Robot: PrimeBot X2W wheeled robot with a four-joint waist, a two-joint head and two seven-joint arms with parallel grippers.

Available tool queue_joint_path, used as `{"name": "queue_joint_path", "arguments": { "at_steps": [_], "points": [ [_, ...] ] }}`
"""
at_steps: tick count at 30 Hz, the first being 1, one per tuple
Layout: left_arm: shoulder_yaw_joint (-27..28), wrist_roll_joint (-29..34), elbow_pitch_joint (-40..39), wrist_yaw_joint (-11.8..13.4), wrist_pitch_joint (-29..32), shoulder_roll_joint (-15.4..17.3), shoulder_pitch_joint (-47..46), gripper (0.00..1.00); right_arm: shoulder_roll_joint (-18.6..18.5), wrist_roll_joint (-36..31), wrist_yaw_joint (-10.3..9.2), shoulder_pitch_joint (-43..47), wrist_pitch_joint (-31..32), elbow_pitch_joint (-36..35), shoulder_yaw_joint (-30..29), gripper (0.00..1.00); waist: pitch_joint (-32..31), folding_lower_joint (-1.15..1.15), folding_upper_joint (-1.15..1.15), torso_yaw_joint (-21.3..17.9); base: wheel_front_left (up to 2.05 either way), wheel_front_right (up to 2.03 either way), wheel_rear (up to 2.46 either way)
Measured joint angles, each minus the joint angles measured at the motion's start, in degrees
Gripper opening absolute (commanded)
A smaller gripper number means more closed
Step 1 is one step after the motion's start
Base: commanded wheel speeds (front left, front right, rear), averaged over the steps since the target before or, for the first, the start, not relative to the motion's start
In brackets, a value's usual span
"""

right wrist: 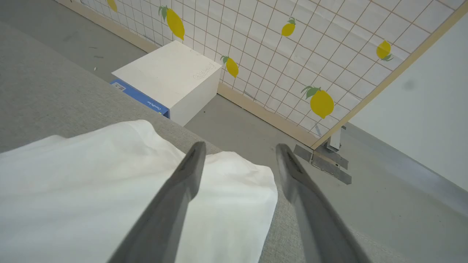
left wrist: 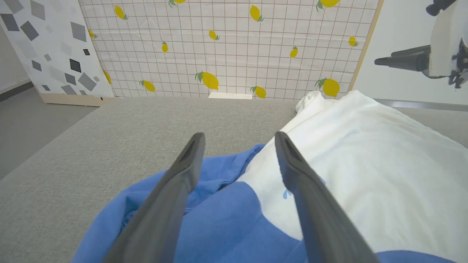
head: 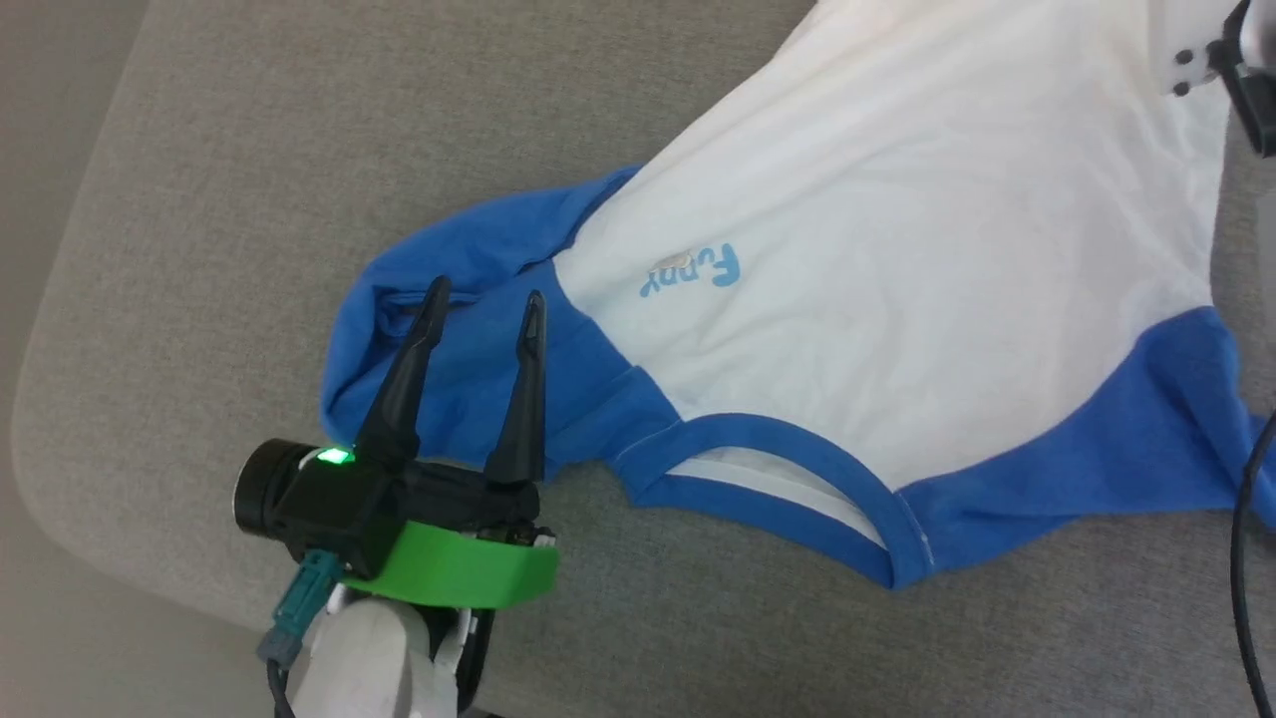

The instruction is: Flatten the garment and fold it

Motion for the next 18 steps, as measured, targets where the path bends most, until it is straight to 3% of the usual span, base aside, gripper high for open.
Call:
{"name": "queue_joint_path", "arguments": {
  "at_steps": [6, 12, 18],
  "points": [
    [2.36, 1.05, -0.1, -0.63, 0.0, 0.0, 0.14, 1.0, -0.12, 8.4, 0.0, 6.72, -0.37, -5.89, -0.48, 1.0, -2.0, 0.0, 0.0, -2.78, 0.0, 0.0, 0.0],
    [4.79, 2.1, -0.62, -1.18, 0.0, 0.01, 1.89, 1.0, -1.9, 16.02, 0.0, 22.55, 5.02, -23.25, -6.13, 1.0, -4.46, 0.0, 0.0, -6.1, 0.0, 0.0, 0.0],
    [6.21, 3.14, -1.48, -1.97, 0.0, 0.04, 3.57, 1.0, 1.18, 17.68, 0.0, 42.44, 13.12, -42.37, -14.43, 1.0, -6.64, 0.0, 0.0, -9.61, 0.0, 0.0, 0.0]
  ]
}}
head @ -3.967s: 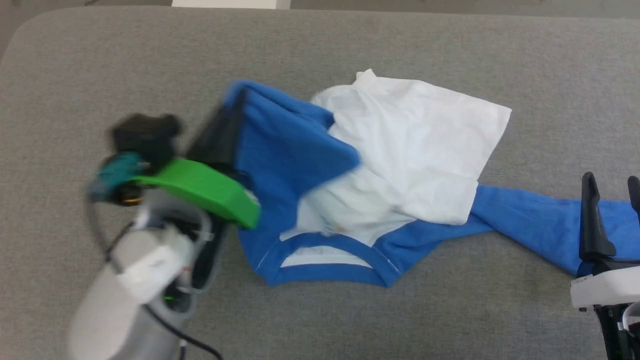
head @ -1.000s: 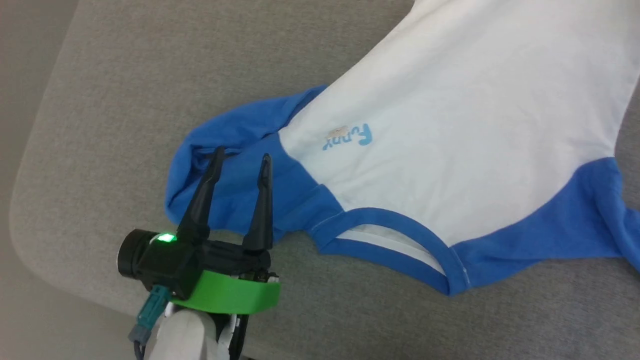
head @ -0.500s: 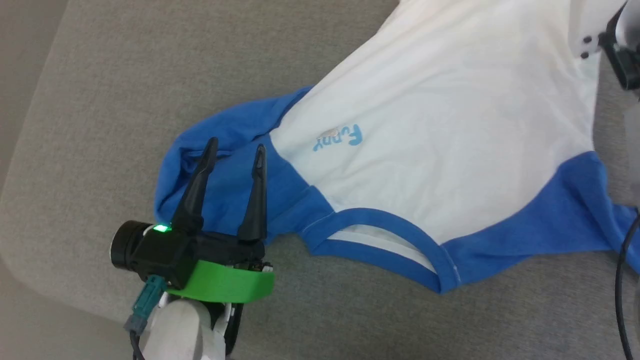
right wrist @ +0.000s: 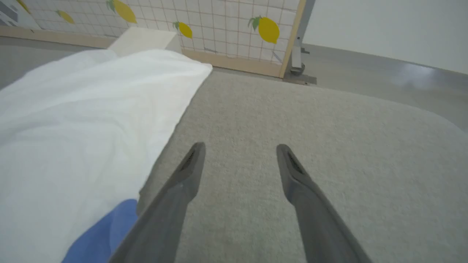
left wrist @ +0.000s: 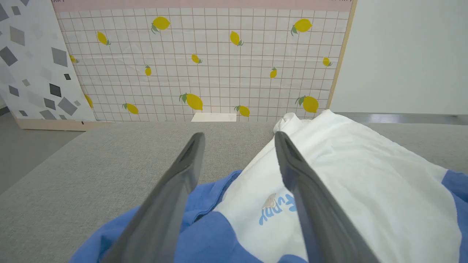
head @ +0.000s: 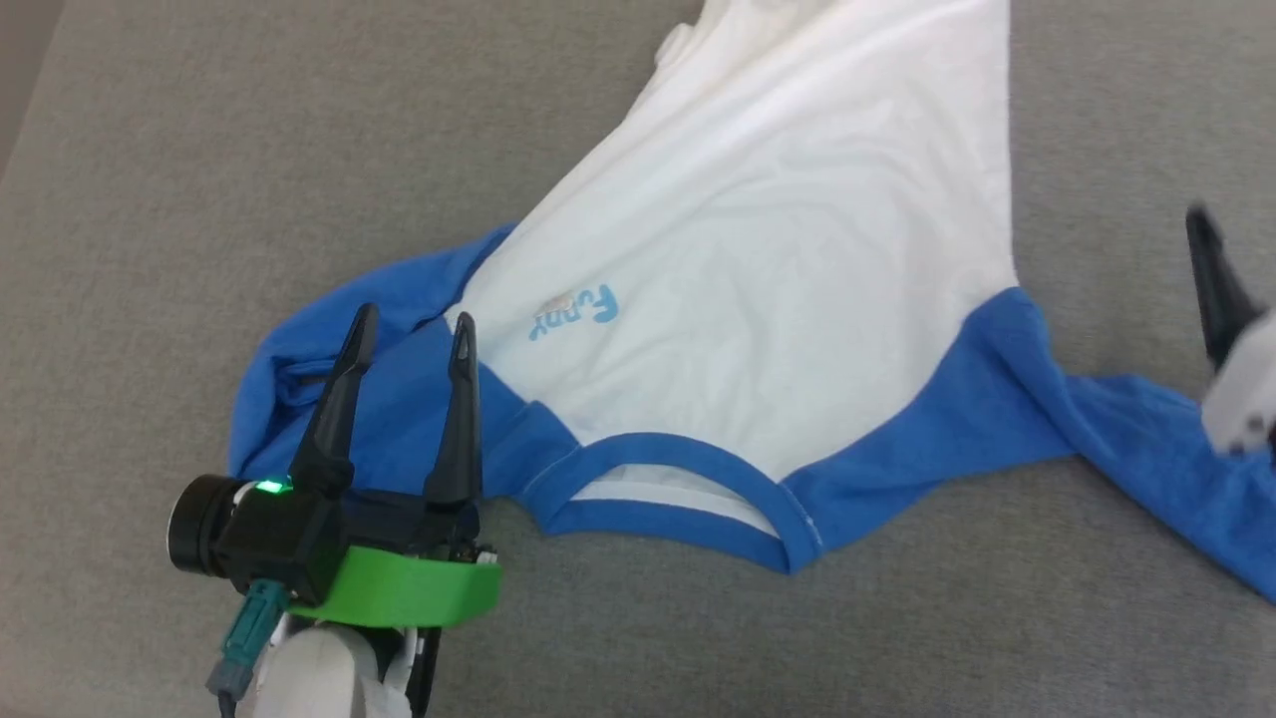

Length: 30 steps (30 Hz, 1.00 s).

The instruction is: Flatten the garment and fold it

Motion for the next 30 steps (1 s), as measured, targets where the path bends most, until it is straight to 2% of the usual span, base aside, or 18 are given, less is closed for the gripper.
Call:
{"name": "queue_joint_path", "arguments": {
  "at_steps": [5, 8, 12, 15, 19, 20, 21, 22, 28, 30],
  "points": [
    [0.16, 0.3, -0.46, -0.53, 0.0, -0.01, 0.03, 1.0, 4.8, 0.46, 0.0, 12.54, 6.54, -10.04, -4.44, 1.0, -1.22, 0.0, 0.0, -1.75, 0.0, 0.0, 0.0],
    [0.13, 0.32, -0.52, -0.79, 0.0, -0.02, 0.05, 1.0, 7.44, 0.4, 0.0, 17.58, 9.0, -12.94, -6.61, 1.0, -1.36, 0.0, 0.0, -2.08, 0.0, 0.0, 0.0],
    [0.04, 0.32, -0.41, -1.22, 0.0, -0.02, 0.13, 1.0, 9.56, -0.78, 0.0, 21.5, 11.38, -12.68, -8.42, 1.0, -0.93, 0.0, 0.0, -1.65, 0.0, 0.0, 0.0],
    [0.09, 0.34, -0.34, -1.26, 0.0, -0.02, 0.14, 1.0, 10.01, -2.81, 0.0, 22.99, 14.02, -10.8, -8.53, 1.0, -0.71, 0.0, 0.0, -1.05, 0.0, 0.0, 0.0],
    [0.22, 0.42, -0.29, -1.29, 0.0, -0.02, 0.18, 1.0, 10.34, -3.44, 0.0, 22.63, 14.25, -9.02, -8.79, 1.0, -0.47, 0.0, 0.0, -0.36, 0.0, 0.0, 0.0],
    [0.22, 0.43, -0.25, -1.32, 0.0, -0.02, 0.18, 1.0, 10.38, -3.74, 0.0, 22.24, 14.15, -8.56, -8.98, 0.93, -0.45, 0.0, 0.0, -0.21, 0.0, 0.0, 0.0],
    [0.25, 0.43, -0.21, -1.45, 0.0, -0.02, 0.2, 1.0, 10.48, -3.89, 0.0, 21.86, 14.01, -8.18, -9.26, 0.36, -0.45, 0.0, 0.0, -0.12, 0.0, 0.0, 0.0],
    [0.29, 0.43, -0.18, -1.46, 0.0, -0.02, 0.23, 1.0, 10.6, -4.07, 0.0, 21.23, 13.59, -7.73, -9.54, 0.0, -0.49, 0.0, 0.0, -0.07, 0.0, 0.0, 0.0],
    [0.94, 0.66, -0.16, -1.35, 0.0, -0.02, 0.7, 1.0, 11.48, -4.98, 0.0, 18.7, 10.9, -7.05, -10.7, 0.0, -1.08, 0.0, 0.0, -0.78, 0.0, 0.0, 0.0],
    [1.07, 0.78, -0.29, -1.21, 0.0, -0.03, 0.86, 1.0, 10.74, -5.49, 0.0, 17.42, 10.43, -8.24, -12.04, 0.0, -1.33, 0.0, 0.0, -1.44, 0.0, 0.0, 0.0]
  ]
}}
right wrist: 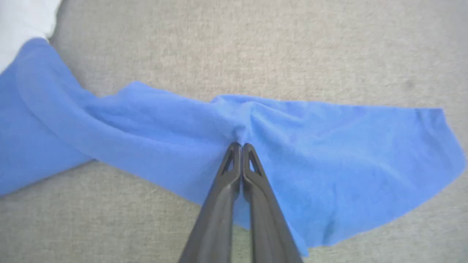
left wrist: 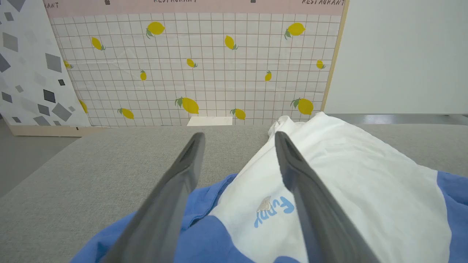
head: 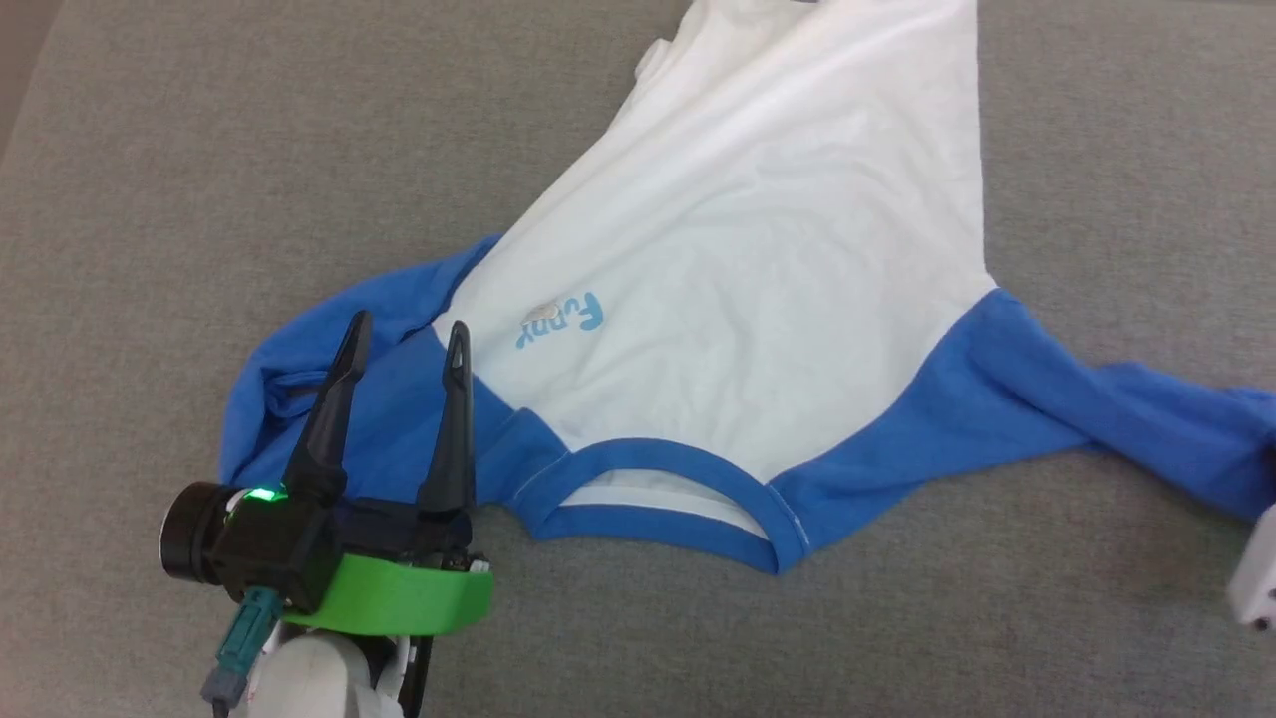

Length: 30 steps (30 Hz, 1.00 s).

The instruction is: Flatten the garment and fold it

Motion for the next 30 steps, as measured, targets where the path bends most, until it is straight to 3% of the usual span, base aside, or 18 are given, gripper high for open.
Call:
{"name": "queue_joint_path", "arguments": {
  "at_steps": [7, 13, 17, 18, 19, 20, 25, 30],
  "points": [
    [-0.58, 0.07, -0.35, 0.03, 0.0, 0.0, 0.29, 1.0, -9.15, -0.81, 0.0, -3.15, 3.49, -2.13, -6.82, 0.0, 0.11, 0.0, 0.0, -1.19, 0.0, 0.0, 0.0],
    [-0.67, 0.04, -0.21, 0.01, 0.0, -0.03, 0.25, 1.0, -19.56, -2.12, 0.0, -6.04, 4.71, 2.98, -13.07, 0.0, 1.53, 0.0, 0.0, -0.86, 0.0, 0.0, 0.0],
    [-0.79, 0.04, 0.02, -0.05, 0.0, -0.02, 0.18, 1.0, -20.97, -3.55, 0.0, -8.2, 2.19, 8.64, -13.52, 0.0, 2.22, 0.0, 0.0, -0.18, 0.0, 0.0, 0.0],
    [-0.86, 0.04, 0.14, -0.07, 0.0, -0.02, 0.15, 1.0, -20.86, -3.85, 0.0, -8.76, 1.26, 9.82, -13.1, 0.32, 2.34, 0.0, 0.0, -0.06, 0.0, 0.0, 0.0],
    [-1.05, 0.04, 0.35, -0.1, 0.0, -0.02, 0.12, 1.0, -20.47, -4.19, 0.0, -9.55, 0.1, 11.24, -12.74, 0.49, 2.46, 0.0, 0.0, 0.06, 0.0, 0.0, 0.0],
    [-1.26, 0.04, 0.67, -0.33, 0.0, -0.02, 0.08, 1.0, -19.97, -4.59, 0.0, -10.29, -1.01, 12.62, -12.26, 1.0, 2.55, 0.0, 0.0, 0.15, 0.0, 0.0, 0.0],
    [-2.18, 0.04, 1.8, -0.53, 0.0, -0.03, -0.81, 1.0, -17.33, -4.85, 0.0, -12.56, -6.28, 15.56, -9.75, 1.0, 2.08, 0.0, 0.0, 0.18, 0.0, 0.0, 0.0],
    [-1.78, 0.07, 2.03, -0.57, 0.0, 0.1, -0.86, 1.0, -12.68, -2.42, 0.0, -13.72, -12.59, 9.65, -6.01, 1.0, 0.55, 0.0, 0.0, -0.45, 0.0, 0.0, 0.0]
  ]
}}
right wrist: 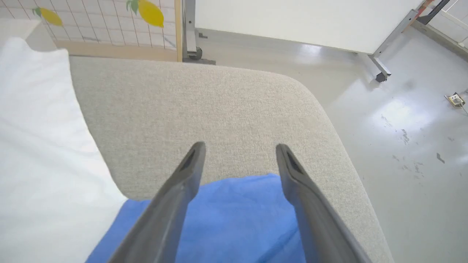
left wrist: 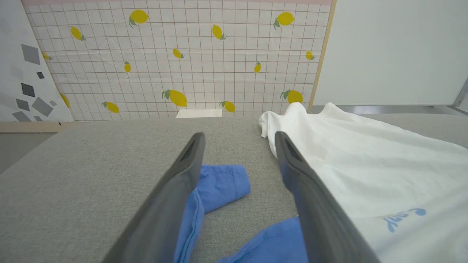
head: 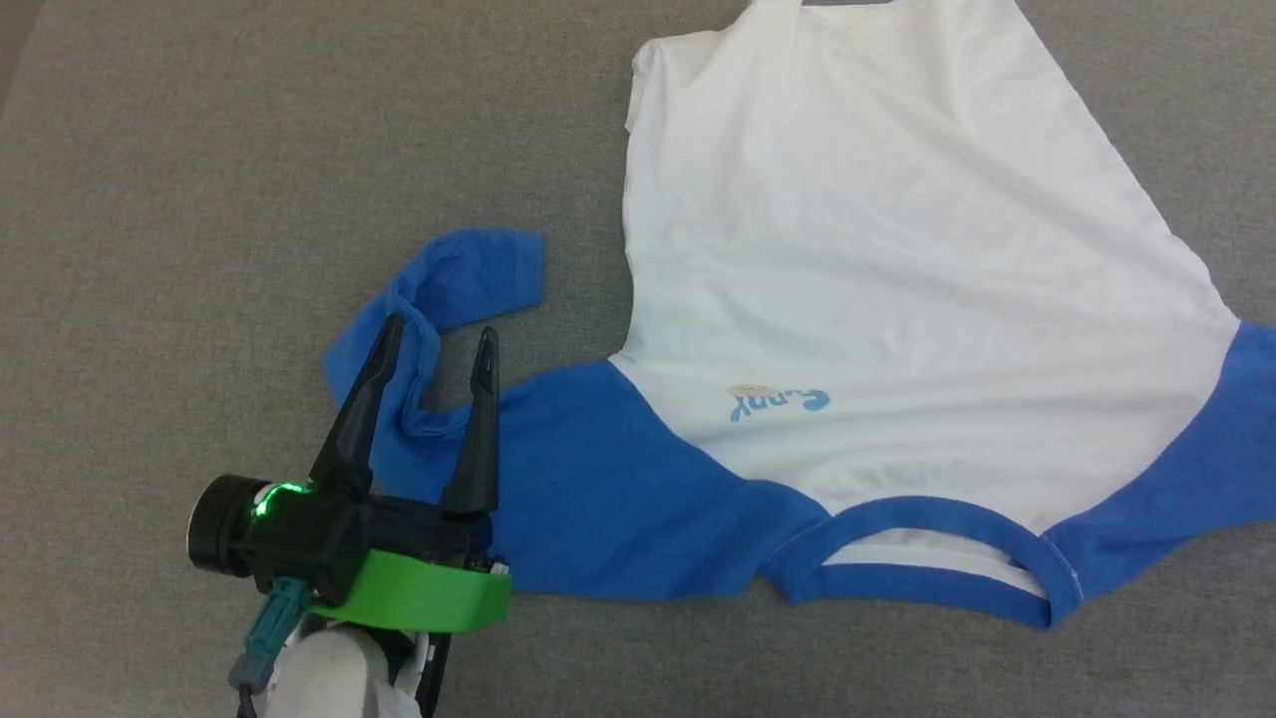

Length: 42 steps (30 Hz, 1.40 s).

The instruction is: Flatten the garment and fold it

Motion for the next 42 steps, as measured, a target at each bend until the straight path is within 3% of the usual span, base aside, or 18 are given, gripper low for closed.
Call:
{"name": "queue_joint_path", "arguments": {
  "at_steps": [7, 10, 12, 15, 20, 30, 42],
  "points": [
    [-1.59, 0.49, -0.44, -0.52, 0.0, 0.81, 3.11, 1.0, 10.47, 1.96, 0.0, 7.62, -12.61, -13.16, 5.81, 1.0, -3.24, 0.0, 0.0, -0.45, 0.0, 0.0, 0.0],
    [-3.0, 0.51, -0.25, -0.82, 0.01, 1.46, 5.76, 1.0, 13.24, 1.03, 0.0, 13.07, -18.8, -15.78, 7.03, 1.0, -4.75, 0.0, 0.0, -0.29, 0.0, 0.0, 0.0],
    [-3.82, 0.59, -0.19, -0.93, 0.53, 1.94, 7.4, 1.0, 13.62, 0.92, 0.0, 16.13, -22.13, -15.93, 7.32, 1.0, -5.7, 0.0, 0.0, -0.17, 0.0, 0.0, 0.0],
    [-4.49, 0.82, -0.42, -0.88, 2.99, 2.11, 9.78, 1.0, 13.62, 6.89, -0.01, 18.86, -26.08, -12.51, 6.0, 1.0, -7.02, 0.0, 0.0, -0.12, 0.0, 0.0, 0.0],
    [-6.91, 0.77, -2.24, -0.97, 10.61, 2.98, 11.16, 1.0, 13.69, 9.1, -0.01, 21.57, -29.52, -8.02, 6.59, 1.0, -8.44, 0.0, 0.0, -0.34, 0.0, 0.0, 0.0],
    [-19.48, -3.91, -4.38, -2.01, 29.26, 9.83, 7.93, 1.0, 13.67, 8.9, 0.0, 19.67, -29.86, -8.55, 7.35, 1.0, -6.84, 0.0, 0.0, -1.03, 0.0, 0.0, 0.0],
    [-27.64, -5.17, 4.04, -2.03, 38.08, 12.51, -0.81, 1.0, 13.67, 9.7, 0.0, 18.33, -29.74, -8.54, 8.69, 1.0, -2.88, 0.0, 0.0, -3.29, 0.0, 0.0, 0.0]
  ]
}}
